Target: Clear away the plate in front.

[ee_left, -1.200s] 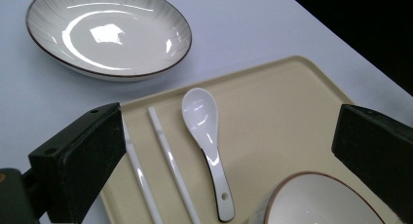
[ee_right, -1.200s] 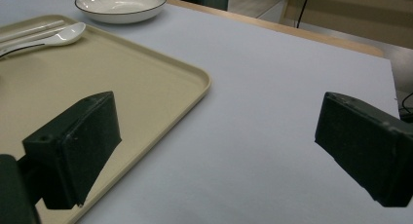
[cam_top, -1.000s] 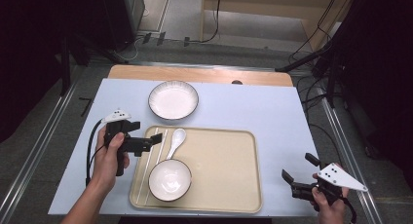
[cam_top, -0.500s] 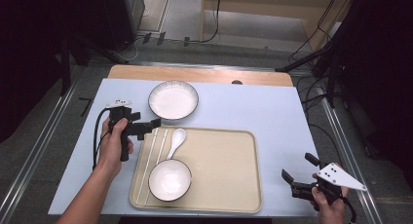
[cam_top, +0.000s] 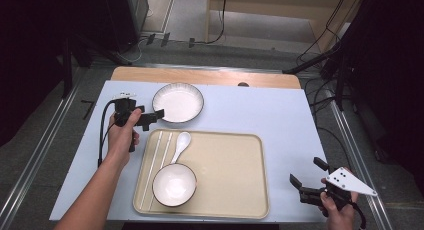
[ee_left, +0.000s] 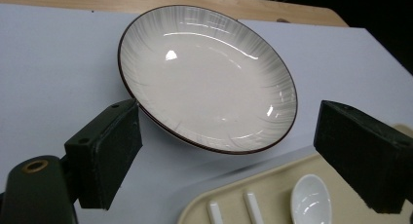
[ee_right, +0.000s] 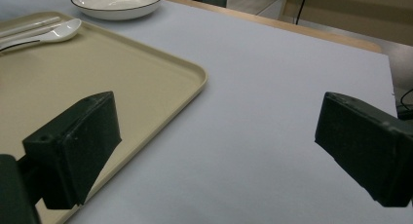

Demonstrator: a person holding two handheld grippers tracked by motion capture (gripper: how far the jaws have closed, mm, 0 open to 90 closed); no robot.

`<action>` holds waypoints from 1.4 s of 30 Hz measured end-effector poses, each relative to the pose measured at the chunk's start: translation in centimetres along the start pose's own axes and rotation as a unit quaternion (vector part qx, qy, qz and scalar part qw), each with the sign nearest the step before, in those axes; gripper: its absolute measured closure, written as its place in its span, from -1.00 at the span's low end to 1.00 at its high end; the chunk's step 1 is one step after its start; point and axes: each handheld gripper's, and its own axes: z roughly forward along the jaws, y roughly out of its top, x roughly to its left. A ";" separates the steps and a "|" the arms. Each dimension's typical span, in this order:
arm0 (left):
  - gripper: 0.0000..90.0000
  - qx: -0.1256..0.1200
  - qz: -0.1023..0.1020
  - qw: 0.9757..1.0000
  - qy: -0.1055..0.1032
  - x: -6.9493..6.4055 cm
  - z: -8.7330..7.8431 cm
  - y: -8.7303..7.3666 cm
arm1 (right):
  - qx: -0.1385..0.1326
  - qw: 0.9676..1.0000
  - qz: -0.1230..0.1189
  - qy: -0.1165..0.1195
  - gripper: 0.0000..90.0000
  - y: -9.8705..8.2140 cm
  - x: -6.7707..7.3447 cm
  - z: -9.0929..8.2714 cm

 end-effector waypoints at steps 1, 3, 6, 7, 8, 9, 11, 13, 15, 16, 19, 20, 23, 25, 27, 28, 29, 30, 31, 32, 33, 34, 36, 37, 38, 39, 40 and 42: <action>-0.77 0.003 0.003 1.000 0.004 0.0 0.3 0.1 | 0.000 1.000 0.000 0.000 -0.94 0.0 0.0 0.0; -0.74 0.006 0.003 1.000 0.006 0.1 0.7 0.2 | 0.001 1.000 0.001 0.000 -0.94 0.0 0.0 0.0; -0.68 0.017 0.007 1.000 0.024 0.3 1.5 0.6 | 0.002 1.000 -0.001 -0.001 -0.94 0.0 0.0 0.0; -0.68 0.025 0.003 0.999 0.027 0.4 1.8 0.7 | 0.002 1.000 -0.001 -0.001 -0.94 0.0 0.0 0.0; -0.68 0.028 0.001 0.999 0.030 0.5 2.1 0.8 | 0.002 1.000 -0.001 -0.001 -0.94 0.0 0.0 0.0; -0.66 0.033 -0.003 0.999 0.036 0.7 2.4 0.9 | 0.002 1.000 -0.001 -0.001 -0.94 0.0 0.0 0.0; -0.59 0.039 -0.016 0.998 0.046 1.0 3.0 1.1 | 0.003 1.000 -0.001 -0.001 -0.94 0.0 0.0 0.0; -0.52 0.040 -0.023 0.998 0.052 1.3 3.4 1.3 | 0.003 1.000 -0.001 0.000 -0.94 0.0 0.0 0.1; -0.47 0.046 -0.032 0.997 0.054 1.6 3.9 1.5 | 0.003 1.000 -0.001 0.000 -0.94 -0.1 0.0 0.1; -0.45 0.051 -0.038 0.996 0.056 1.8 4.2 1.6 | 0.003 1.000 0.000 0.000 -0.94 -0.1 0.0 0.1; -0.38 0.061 -0.050 0.995 0.064 2.3 4.9 1.8 | 0.003 1.000 0.002 0.000 -0.94 -0.1 -0.1 0.1; -0.35 0.064 -0.059 0.994 0.066 2.4 5.1 1.8 | 0.003 1.000 0.002 0.000 -0.94 -0.1 -0.1 0.1; -0.23 0.069 -0.076 0.993 0.065 2.9 5.7 1.9 | 0.003 1.000 0.002 -0.001 -0.94 -0.1 -0.2 0.0; -0.17 0.069 -0.090 0.992 0.065 3.3 5.9 1.9 | 0.002 1.000 0.004 -0.002 -0.94 -0.2 -0.2 0.0; -0.10 0.072 -0.102 0.990 0.066 3.7 6.2 2.0 | 0.002 1.000 0.004 -0.002 -0.94 -0.2 -0.3 0.0; -0.10 0.074 -0.106 0.989 0.070 3.8 6.4 2.0 | 0.002 1.000 0.003 -0.002 -0.94 -0.2 -0.3 0.0; -0.08 0.079 -0.108 0.989 0.069 4.0 6.4 2.1 | 0.002 1.000 0.003 -0.002 -0.94 -0.2 -0.3 0.0; -0.04 0.077 -0.117 0.988 0.067 4.0 6.6 2.1 | 0.002 1.000 0.003 -0.002 -0.94 -0.2 -0.3 0.0; -0.02 0.079 -0.124 0.987 0.067 4.1 6.7 2.1 | 0.002 1.000 0.004 -0.002 -0.94 -0.2 -0.3 0.0; 0.01 0.083 -0.128 0.986 0.067 4.3 6.8 2.2 | 0.002 1.000 0.005 -0.003 -0.94 -0.2 -0.4 0.0; 0.05 0.084 -0.136 0.985 0.064 4.3 6.9 2.2 | 0.003 1.000 0.006 -0.003 -0.94 -0.2 -0.4 0.0; 0.09 0.085 -0.142 0.985 0.058 4.5 7.0 2.2 | 0.002 1.000 0.005 -0.003 -0.94 -0.2 -0.5 0.0; 0.21 0.086 -0.161 0.982 0.046 4.7 7.2 2.2 | 0.002 1.000 0.006 -0.003 -0.94 -0.3 -0.5 -0.1; 0.25 0.084 -0.178 0.980 0.031 4.9 7.3 2.2 | 0.003 1.000 0.007 -0.004 -0.94 -0.3 -0.5 -0.1; 0.28 0.084 -0.189 0.978 0.026 5.1 7.4 2.1 | 0.003 1.000 0.007 -0.004 -0.94 -0.3 -0.5 -0.1; 0.31 0.087 -0.193 0.977 0.026 5.2 7.6 2.1 | 0.003 1.000 0.007 -0.005 -0.94 -0.3 -0.5 -0.1; 0.34 0.091 -0.196 0.976 0.028 5.2 7.7 2.0 | 0.004 1.000 0.007 -0.005 -0.94 -0.3 -0.5 -0.1; 0.39 0.088 -0.201 0.975 0.026 5.3 7.9 1.9 | 0.004 1.000 0.008 -0.005 -0.94 -0.3 -0.5 -0.1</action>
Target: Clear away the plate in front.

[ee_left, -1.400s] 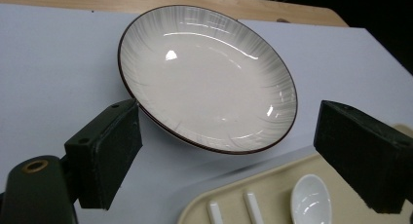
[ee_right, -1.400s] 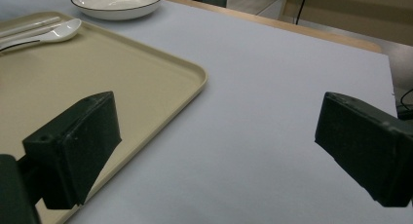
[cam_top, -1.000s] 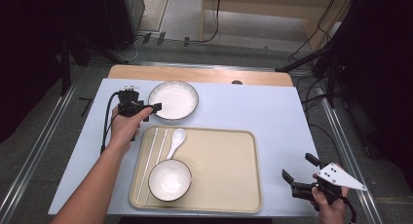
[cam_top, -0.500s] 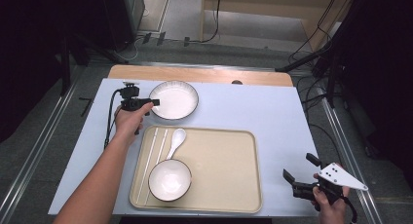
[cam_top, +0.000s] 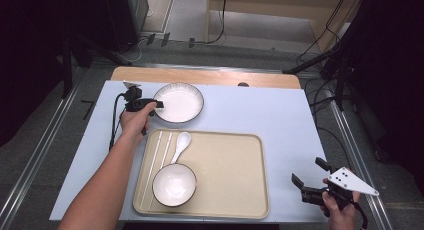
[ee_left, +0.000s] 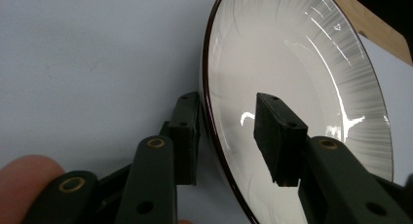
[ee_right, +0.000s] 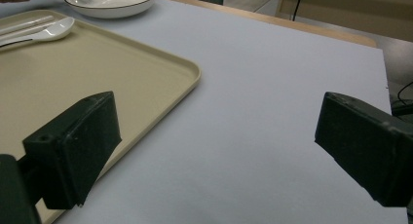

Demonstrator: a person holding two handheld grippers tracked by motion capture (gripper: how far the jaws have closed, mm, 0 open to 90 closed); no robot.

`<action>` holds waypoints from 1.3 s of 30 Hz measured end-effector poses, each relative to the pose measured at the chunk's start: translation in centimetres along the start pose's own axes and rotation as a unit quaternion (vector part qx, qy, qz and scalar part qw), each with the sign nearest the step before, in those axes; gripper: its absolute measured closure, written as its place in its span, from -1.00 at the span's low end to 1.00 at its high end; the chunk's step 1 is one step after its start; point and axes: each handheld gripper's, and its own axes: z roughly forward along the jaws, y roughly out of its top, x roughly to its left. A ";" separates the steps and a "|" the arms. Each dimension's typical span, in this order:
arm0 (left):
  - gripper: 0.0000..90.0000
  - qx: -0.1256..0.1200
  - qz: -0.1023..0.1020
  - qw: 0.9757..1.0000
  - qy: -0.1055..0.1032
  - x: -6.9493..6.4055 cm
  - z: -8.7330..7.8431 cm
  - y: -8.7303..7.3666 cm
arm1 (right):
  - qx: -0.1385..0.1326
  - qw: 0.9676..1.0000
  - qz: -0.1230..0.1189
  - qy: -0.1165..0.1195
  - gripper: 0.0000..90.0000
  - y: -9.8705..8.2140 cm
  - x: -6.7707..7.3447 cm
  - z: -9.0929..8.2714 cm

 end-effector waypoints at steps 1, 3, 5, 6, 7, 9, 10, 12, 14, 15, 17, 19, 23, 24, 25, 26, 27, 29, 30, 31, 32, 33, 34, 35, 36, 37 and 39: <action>0.41 0.001 -0.002 1.000 0.000 0.0 0.0 0.0 | 0.000 1.000 0.000 0.000 -0.94 0.0 0.0 0.0; 0.47 0.001 -0.003 1.000 0.004 0.0 0.1 0.0 | 0.000 1.000 -0.001 0.000 -0.94 0.0 0.0 0.0; 0.55 0.002 -0.011 1.000 0.003 0.2 0.1 0.1 | 0.000 1.000 0.000 0.001 -0.94 0.0 0.0 0.0; 0.57 0.003 -0.012 1.000 0.003 0.2 0.1 0.1 | -0.001 1.000 0.000 0.001 -0.94 0.0 0.0 0.1; 0.60 0.005 -0.010 1.000 0.004 0.3 0.1 0.1 | -0.001 1.000 0.000 0.001 -0.94 0.0 0.0 0.1; 0.69 0.006 -0.011 1.000 0.008 0.3 0.1 0.1 | -0.001 1.000 -0.001 0.002 -0.94 0.0 0.0 0.1; 0.69 0.005 -0.014 1.000 0.011 0.2 0.1 0.1 | 0.000 1.000 -0.001 0.002 -0.94 -0.1 0.0 0.1; 0.71 0.006 -0.021 1.000 0.015 0.1 0.1 0.1 | 0.000 1.000 0.001 0.002 -0.94 0.0 0.0 0.2; 0.74 0.008 -0.033 0.999 0.012 0.2 0.0 0.2 | 0.001 1.000 -0.001 0.004 -0.94 0.0 0.1 0.2; 0.76 0.007 -0.041 0.999 0.010 0.3 0.0 0.2 | 0.001 1.000 -0.001 0.004 -0.94 0.0 0.1 0.3; 0.81 0.009 -0.060 0.998 -0.004 0.6 -0.2 0.3 | 0.002 1.000 -0.001 0.004 -0.94 0.0 0.1 0.3; 0.86 0.005 -0.069 0.997 -0.016 0.7 -0.4 0.4 | 0.001 1.000 -0.001 0.004 -0.94 0.0 0.1 0.3; 0.90 -0.025 -0.058 0.998 -0.011 -0.3 -0.7 0.5 | 0.002 1.000 0.000 0.003 -0.94 -0.1 0.0 0.3; 0.91 -0.024 -0.056 0.998 -0.007 -0.5 -0.8 0.6 | 0.003 1.000 0.001 0.002 -0.94 -0.1 0.0 0.3; 0.91 -0.024 -0.054 0.998 -0.005 -0.7 -0.8 0.6 | 0.003 1.000 0.001 0.002 -0.94 -0.1 0.0 0.3; 0.91 -0.026 -0.050 0.998 -0.002 -0.9 -0.8 0.7 | 0.002 1.000 0.002 0.002 -0.94 -0.1 0.0 0.3; 0.91 -0.026 -0.050 0.998 0.000 -1.0 -0.8 0.8 | 0.002 1.000 0.001 0.002 -0.94 -0.1 0.0 0.3; 0.91 -0.025 -0.050 0.998 -0.002 -1.0 -0.9 0.8 | 0.002 1.000 0.000 0.002 -0.94 -0.1 0.0 0.2; 0.91 -0.025 -0.048 0.999 -0.003 -1.0 -0.9 0.8 | 0.002 1.000 0.002 0.001 -0.94 -0.2 -0.1 0.2; 0.91 -0.027 -0.049 0.998 -0.004 -1.0 -1.0 0.8 | 0.001 1.000 0.002 0.000 -0.94 -0.2 -0.1 0.1; 0.91 -0.027 -0.048 0.998 -0.008 -1.0 -1.1 0.9 | 0.000 1.000 0.003 0.001 -0.94 -0.2 -0.2 0.1; 0.91 -0.027 -0.047 0.998 -0.013 -1.0 -1.3 0.9 | -0.001 1.000 0.003 0.000 -0.94 -0.2 -0.2 0.1; 0.91 -0.030 -0.047 0.998 -0.019 -1.0 -1.4 0.9 | -0.001 1.000 0.002 0.001 -0.94 -0.2 -0.2 0.1; 0.91 -0.032 -0.046 0.998 -0.023 -1.2 -1.6 0.9 | -0.001 1.000 0.001 0.001 -0.94 -0.2 -0.2 0.1; 0.91 -0.033 -0.044 0.998 -0.028 -1.3 -1.7 0.9 | 0.000 1.000 0.001 0.001 -0.94 -0.2 -0.2 0.1; 0.91 -0.033 -0.042 0.998 -0.032 -1.4 -1.9 0.9 | 0.000 1.000 0.001 0.000 -0.94 -0.2 -0.1 0.1; 0.90 -0.030 -0.035 0.998 -0.040 -1.7 -2.2 0.9 | 0.000 1.000 0.001 0.000 -0.94 -0.1 -0.1 0.0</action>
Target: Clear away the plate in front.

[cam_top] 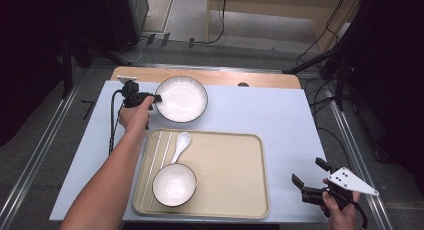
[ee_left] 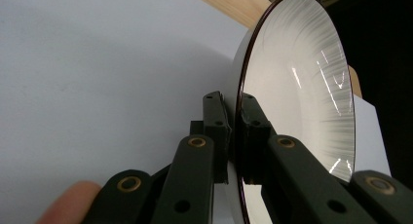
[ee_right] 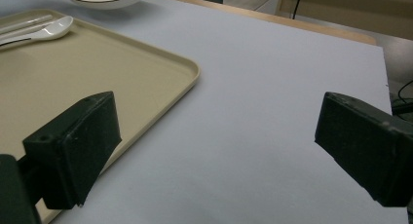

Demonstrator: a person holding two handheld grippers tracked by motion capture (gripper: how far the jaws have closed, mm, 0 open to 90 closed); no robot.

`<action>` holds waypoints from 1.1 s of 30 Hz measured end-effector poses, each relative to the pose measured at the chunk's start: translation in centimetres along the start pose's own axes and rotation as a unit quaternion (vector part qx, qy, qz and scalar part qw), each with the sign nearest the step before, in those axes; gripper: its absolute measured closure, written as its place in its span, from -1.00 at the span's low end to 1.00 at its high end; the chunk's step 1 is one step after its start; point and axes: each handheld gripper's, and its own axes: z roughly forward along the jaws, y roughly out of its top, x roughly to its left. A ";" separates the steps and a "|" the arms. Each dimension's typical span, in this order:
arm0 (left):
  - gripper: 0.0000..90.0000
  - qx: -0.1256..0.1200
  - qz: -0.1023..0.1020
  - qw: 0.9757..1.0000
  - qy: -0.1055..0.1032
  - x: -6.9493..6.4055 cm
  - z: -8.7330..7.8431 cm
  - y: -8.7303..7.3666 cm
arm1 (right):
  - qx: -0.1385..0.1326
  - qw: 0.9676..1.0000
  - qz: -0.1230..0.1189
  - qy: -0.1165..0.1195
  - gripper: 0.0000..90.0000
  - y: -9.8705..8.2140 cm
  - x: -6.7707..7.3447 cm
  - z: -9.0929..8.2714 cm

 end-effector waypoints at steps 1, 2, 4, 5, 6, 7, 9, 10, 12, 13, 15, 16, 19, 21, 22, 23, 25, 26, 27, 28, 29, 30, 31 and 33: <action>0.90 0.003 0.003 1.000 -0.003 -0.1 -0.1 -0.1 | 0.000 1.000 0.001 0.000 -0.94 0.0 0.0 0.0; 0.90 0.005 0.006 1.000 -0.005 -0.3 -0.2 -0.1 | 0.000 1.000 0.001 -0.001 -0.94 0.0 0.0 0.0; 0.90 0.011 0.011 1.000 -0.009 -0.6 -0.3 -0.3 | -0.001 1.000 -0.001 0.000 -0.94 0.0 0.1 0.0; 0.90 0.014 0.014 1.000 -0.013 -0.7 -0.4 -0.4 | -0.001 1.000 -0.001 0.000 -0.94 0.1 0.1 0.0; 0.90 0.016 0.017 1.000 -0.016 -0.8 -0.5 -0.5 | -0.001 1.000 -0.001 0.000 -0.94 0.1 0.1 0.0; 0.90 0.017 0.017 1.000 -0.020 -0.9 -0.5 -0.7 | 0.000 1.000 -0.002 0.000 -0.94 0.1 0.1 0.0; 0.90 0.021 0.021 0.999 -0.028 -1.0 -0.7 -0.8 | 0.000 1.000 -0.002 0.000 -0.94 0.1 0.1 0.0; 0.90 0.023 0.022 0.999 -0.030 -1.0 -0.7 -0.9 | 0.000 1.000 -0.001 0.000 -0.94 0.1 0.2 0.0; 0.90 0.026 0.026 0.999 -0.034 -1.2 -0.8 -1.2 | -0.001 1.000 -0.002 0.001 -0.94 0.1 0.2 0.0; 0.90 0.028 0.028 0.999 -0.035 -1.3 -0.9 -1.3 | -0.001 1.000 -0.001 0.002 -0.94 0.1 0.2 0.0; 0.90 0.034 0.035 0.998 -0.041 -1.5 -1.1 -1.5 | -0.001 1.000 -0.001 0.002 -0.94 0.1 0.2 0.0; 0.90 0.037 0.037 0.998 -0.044 -1.6 -1.2 -1.6 | -0.001 1.000 -0.002 0.002 -0.94 0.1 0.2 0.0; 0.90 0.041 0.039 0.997 -0.058 -2.0 -1.4 -2.1 | -0.001 1.000 -0.002 0.002 -0.94 0.2 0.3 0.0; 0.90 0.045 0.041 0.996 -0.067 -2.2 -1.6 -2.3 | -0.001 1.000 -0.002 0.002 -0.94 0.2 0.3 0.0; 0.90 0.045 0.044 0.996 -0.069 -2.4 -1.6 -2.5 | -0.002 1.000 -0.002 0.001 -0.94 0.2 0.3 -0.1; 0.90 0.048 0.047 0.995 -0.070 -2.5 -1.7 -2.6 | -0.003 1.000 -0.003 0.001 -0.94 0.2 0.3 -0.1; 0.90 0.052 0.054 0.995 -0.069 -2.7 -1.8 -3.0 | -0.002 1.000 -0.003 0.001 -0.94 0.2 0.3 -0.1; 0.90 0.054 0.056 0.995 -0.068 -2.8 -1.8 -3.1 | -0.002 1.000 -0.003 0.002 -0.94 0.2 0.3 -0.1; 0.90 0.056 0.060 0.994 -0.068 -3.0 -1.9 -3.3 | -0.002 1.000 -0.004 0.002 -0.94 0.2 0.4 -0.1; 0.90 0.057 0.069 0.994 -0.066 -3.1 -1.9 -3.5 | -0.002 1.000 -0.004 0.002 -0.94 0.2 0.4 -0.1; 0.90 0.057 0.071 0.994 -0.067 -3.3 -2.0 -3.7 | -0.002 1.000 -0.005 0.002 -0.94 0.2 0.4 -0.1; 0.90 0.060 0.076 0.993 -0.070 -3.4 -2.0 -3.9 | -0.002 1.000 -0.005 0.002 -0.94 0.2 0.4 -0.1; 0.90 0.062 0.079 0.992 -0.071 -3.5 -2.1 -4.1 | -0.002 1.000 -0.005 0.002 -0.94 0.2 0.4 -0.1; 0.90 0.068 0.083 0.991 -0.077 -3.6 -2.1 -4.5 | -0.002 1.000 -0.005 0.002 -0.94 0.2 0.4 -0.1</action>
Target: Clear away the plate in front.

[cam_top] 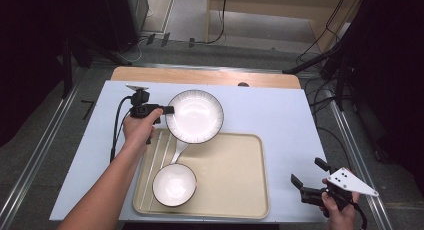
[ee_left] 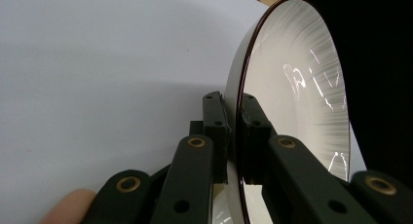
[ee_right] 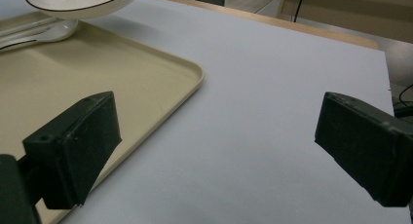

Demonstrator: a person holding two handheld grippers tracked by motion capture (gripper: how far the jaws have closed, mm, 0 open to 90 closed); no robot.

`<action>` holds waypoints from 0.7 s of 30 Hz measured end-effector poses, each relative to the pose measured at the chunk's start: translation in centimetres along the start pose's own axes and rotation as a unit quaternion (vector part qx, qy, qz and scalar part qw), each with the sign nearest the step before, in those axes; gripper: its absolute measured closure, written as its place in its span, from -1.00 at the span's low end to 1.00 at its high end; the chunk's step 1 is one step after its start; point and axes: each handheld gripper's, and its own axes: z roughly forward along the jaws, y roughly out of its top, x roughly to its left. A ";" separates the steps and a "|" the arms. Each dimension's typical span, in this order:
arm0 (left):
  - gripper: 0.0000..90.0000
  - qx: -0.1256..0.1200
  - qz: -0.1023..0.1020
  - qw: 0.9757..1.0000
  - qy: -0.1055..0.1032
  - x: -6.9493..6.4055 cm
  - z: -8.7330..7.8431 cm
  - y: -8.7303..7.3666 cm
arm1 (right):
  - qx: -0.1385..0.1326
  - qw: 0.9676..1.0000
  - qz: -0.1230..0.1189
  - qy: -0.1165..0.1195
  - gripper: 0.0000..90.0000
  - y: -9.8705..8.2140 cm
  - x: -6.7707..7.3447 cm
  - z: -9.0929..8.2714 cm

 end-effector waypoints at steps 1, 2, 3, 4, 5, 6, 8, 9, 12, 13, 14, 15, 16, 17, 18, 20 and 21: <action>0.90 0.002 0.002 1.000 -0.001 -0.1 0.0 -0.2 | 0.000 1.000 0.000 0.000 -0.94 0.0 0.0 0.0; 0.90 0.002 0.003 1.000 -0.003 -0.3 0.1 -0.3 | 0.000 1.000 0.000 0.000 -0.94 0.0 0.0 0.0; 0.90 0.004 0.008 1.000 -0.004 -0.5 0.1 -0.6 | 0.000 1.000 0.000 0.000 -0.94 0.0 0.0 0.0; 0.89 0.005 0.010 1.000 -0.004 -0.5 0.1 -0.7 | -0.001 1.000 -0.001 0.001 -0.94 0.0 0.1 0.0; 0.89 0.008 0.013 1.000 -0.006 -0.7 0.1 -1.0 | -0.001 1.000 0.000 0.000 -0.94 0.0 0.1 0.0; 0.89 0.011 0.016 1.000 -0.007 -0.8 0.1 -1.1 | -0.001 1.000 0.001 0.001 -0.94 0.1 0.1 0.0; 0.89 0.015 0.020 1.000 -0.011 -1.1 0.1 -1.5 | -0.001 1.000 0.000 0.000 -0.94 0.1 0.1 0.0; 0.89 0.017 0.021 1.000 -0.013 -1.2 0.1 -1.7 | -0.001 1.000 0.000 0.000 -0.94 0.0 0.1 0.0; 0.89 0.025 0.029 0.999 -0.017 -1.5 0.2 -2.2 | -0.001 1.000 0.000 0.001 -0.94 0.1 0.1 0.0; 0.89 0.027 0.031 0.999 -0.018 -1.6 0.2 -2.4 | -0.001 1.000 -0.001 0.002 -0.94 0.1 0.1 0.0; 0.89 0.030 0.033 0.999 -0.020 -1.7 0.3 -2.5 | -0.001 1.000 -0.001 0.002 -0.94 0.1 0.2 0.0; 0.89 0.031 0.035 0.999 -0.020 -1.8 0.3 -2.6 | 0.000 1.000 -0.001 0.002 -0.94 0.1 0.2 0.1; 0.89 0.032 0.036 0.999 -0.021 -1.9 0.4 -2.7 | 0.001 1.000 -0.001 0.002 -0.94 0.1 0.2 0.0; 0.89 0.035 0.037 0.998 -0.023 -1.9 0.4 -2.9 | 0.001 1.000 -0.001 0.002 -0.94 0.1 0.2 0.0; 0.89 0.036 0.039 0.998 -0.023 -2.0 0.5 -3.0 | 0.000 1.000 -0.002 0.002 -0.94 0.1 0.3 0.0; 0.89 0.040 0.041 0.998 -0.026 -2.2 0.6 -3.3 | 0.000 1.000 -0.001 0.003 -0.94 0.1 0.3 0.0; 0.89 0.040 0.042 0.998 -0.027 -2.4 0.6 -3.5 | 0.000 1.000 -0.001 0.003 -0.94 0.1 0.3 0.0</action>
